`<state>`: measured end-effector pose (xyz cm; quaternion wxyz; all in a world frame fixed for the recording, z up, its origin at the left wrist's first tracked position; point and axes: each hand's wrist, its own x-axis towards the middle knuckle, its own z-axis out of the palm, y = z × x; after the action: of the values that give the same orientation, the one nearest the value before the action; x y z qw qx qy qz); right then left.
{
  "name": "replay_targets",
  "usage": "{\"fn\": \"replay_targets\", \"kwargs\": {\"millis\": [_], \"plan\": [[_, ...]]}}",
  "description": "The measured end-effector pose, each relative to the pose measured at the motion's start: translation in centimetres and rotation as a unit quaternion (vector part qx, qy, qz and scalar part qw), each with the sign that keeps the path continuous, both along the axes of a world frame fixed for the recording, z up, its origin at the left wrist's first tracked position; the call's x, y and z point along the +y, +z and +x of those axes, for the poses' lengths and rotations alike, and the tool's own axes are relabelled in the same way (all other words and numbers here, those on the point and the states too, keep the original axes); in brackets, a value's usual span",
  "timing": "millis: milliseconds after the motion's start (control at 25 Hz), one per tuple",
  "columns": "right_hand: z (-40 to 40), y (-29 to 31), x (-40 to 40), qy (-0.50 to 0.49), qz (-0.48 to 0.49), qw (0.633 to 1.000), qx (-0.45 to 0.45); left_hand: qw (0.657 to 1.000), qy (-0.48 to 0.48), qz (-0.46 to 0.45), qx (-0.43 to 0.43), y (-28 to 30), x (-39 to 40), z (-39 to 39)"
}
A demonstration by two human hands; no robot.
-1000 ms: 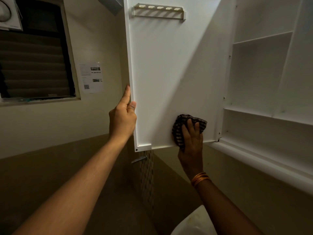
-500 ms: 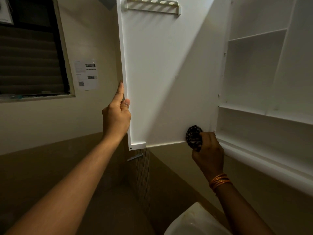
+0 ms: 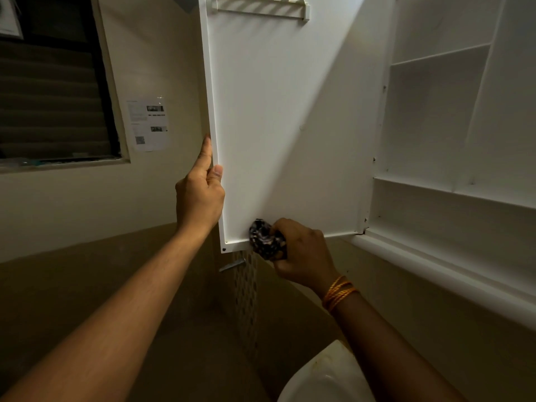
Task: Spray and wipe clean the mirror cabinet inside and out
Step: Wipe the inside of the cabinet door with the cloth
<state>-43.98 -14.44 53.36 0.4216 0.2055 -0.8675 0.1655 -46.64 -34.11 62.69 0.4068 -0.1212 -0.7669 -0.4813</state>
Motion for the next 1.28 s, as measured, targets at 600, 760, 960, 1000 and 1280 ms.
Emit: {"fn": "replay_targets", "kwargs": {"millis": [600, 760, 960, 1000, 1280], "plan": [[1.5, 1.7, -4.8, 0.246, -0.518, 0.804, -0.157, 1.0, -0.013, -0.021, -0.005, 0.2, -0.7, -0.1], [1.5, 1.0, -7.6, 0.132, -0.234, 0.96, -0.074, 1.0, -0.001, -0.027, -0.007, 0.4, -0.7, 0.0], [2.1, 2.2, -9.3, 0.041, -0.116, 0.987, -0.102, 0.999, -0.019, -0.033, -0.02, 0.5, -1.1, 0.1], [2.1, 2.8, -9.0, 0.046, -0.135, 0.98, -0.135, 0.999, -0.02, -0.037, -0.019, 0.4, -1.1, 0.1], [2.6, 4.8, -7.5, 0.275, -0.51, 0.757, -0.303, 0.999, -0.029, -0.033, 0.004, 0.3, -1.4, 1.2]]}}
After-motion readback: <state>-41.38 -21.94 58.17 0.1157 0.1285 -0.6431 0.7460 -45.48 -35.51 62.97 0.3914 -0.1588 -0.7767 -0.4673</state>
